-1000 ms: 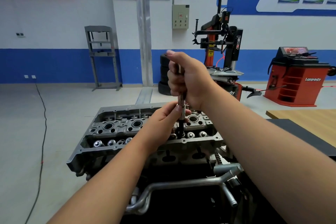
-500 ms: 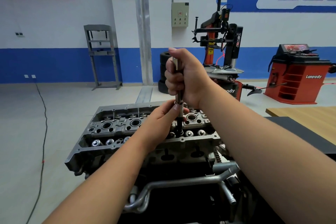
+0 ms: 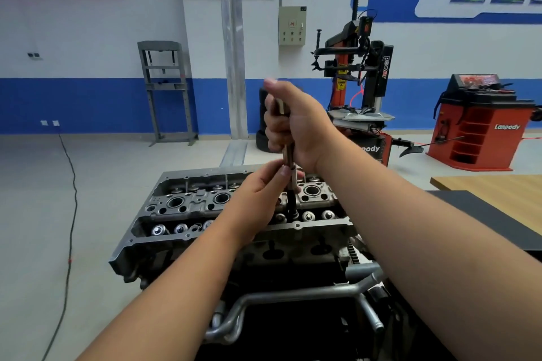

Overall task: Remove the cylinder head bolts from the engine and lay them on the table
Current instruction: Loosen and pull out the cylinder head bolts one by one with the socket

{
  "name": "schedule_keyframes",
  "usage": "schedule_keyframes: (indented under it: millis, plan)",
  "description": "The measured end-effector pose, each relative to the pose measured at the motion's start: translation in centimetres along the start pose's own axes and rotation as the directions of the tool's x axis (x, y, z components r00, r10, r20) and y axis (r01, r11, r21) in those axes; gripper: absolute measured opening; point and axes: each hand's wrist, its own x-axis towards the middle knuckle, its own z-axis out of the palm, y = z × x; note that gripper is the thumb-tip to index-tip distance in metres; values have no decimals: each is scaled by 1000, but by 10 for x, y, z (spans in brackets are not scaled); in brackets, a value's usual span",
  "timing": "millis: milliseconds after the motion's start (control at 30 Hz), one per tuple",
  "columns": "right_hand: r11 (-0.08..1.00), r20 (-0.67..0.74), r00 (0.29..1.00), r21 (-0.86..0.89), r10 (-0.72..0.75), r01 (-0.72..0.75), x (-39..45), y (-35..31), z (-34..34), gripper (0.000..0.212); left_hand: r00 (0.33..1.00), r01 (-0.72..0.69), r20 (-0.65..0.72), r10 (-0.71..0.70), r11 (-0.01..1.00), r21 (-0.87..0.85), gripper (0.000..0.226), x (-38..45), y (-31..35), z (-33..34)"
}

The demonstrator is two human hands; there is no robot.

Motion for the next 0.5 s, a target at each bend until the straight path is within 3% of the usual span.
schedule_keyframes:
  millis: [167, 233, 300, 400, 500]
  plan:
    - [994, -183, 977, -10, -106, 106, -3, 5, 4, 25, 998, -23, -61, 22, 999, -22, 23, 2, 0, 5]
    - [977, -327, 923, -129, -203, 170, -5, 2, 6, 17, 996, -19, -82, 18, 1000, -17, 20, 5, -2, 6]
    - [954, -381, 887, -239, -262, 179, -5, 1, 9, 18, 996, -19, -91, 18, 1000, -9, 20, 7, -3, 6]
    - [977, -334, 921, -134, -201, 165, -6, 3, 12, 30, 998, -16, -59, 17, 1000, 9, 25, 6, -2, 4]
    - [997, -135, 989, 42, -52, 58, -5, -1, 5, 43, 1000, -13, 12, 13, 1000, 4, 25, 0, 3, 3]
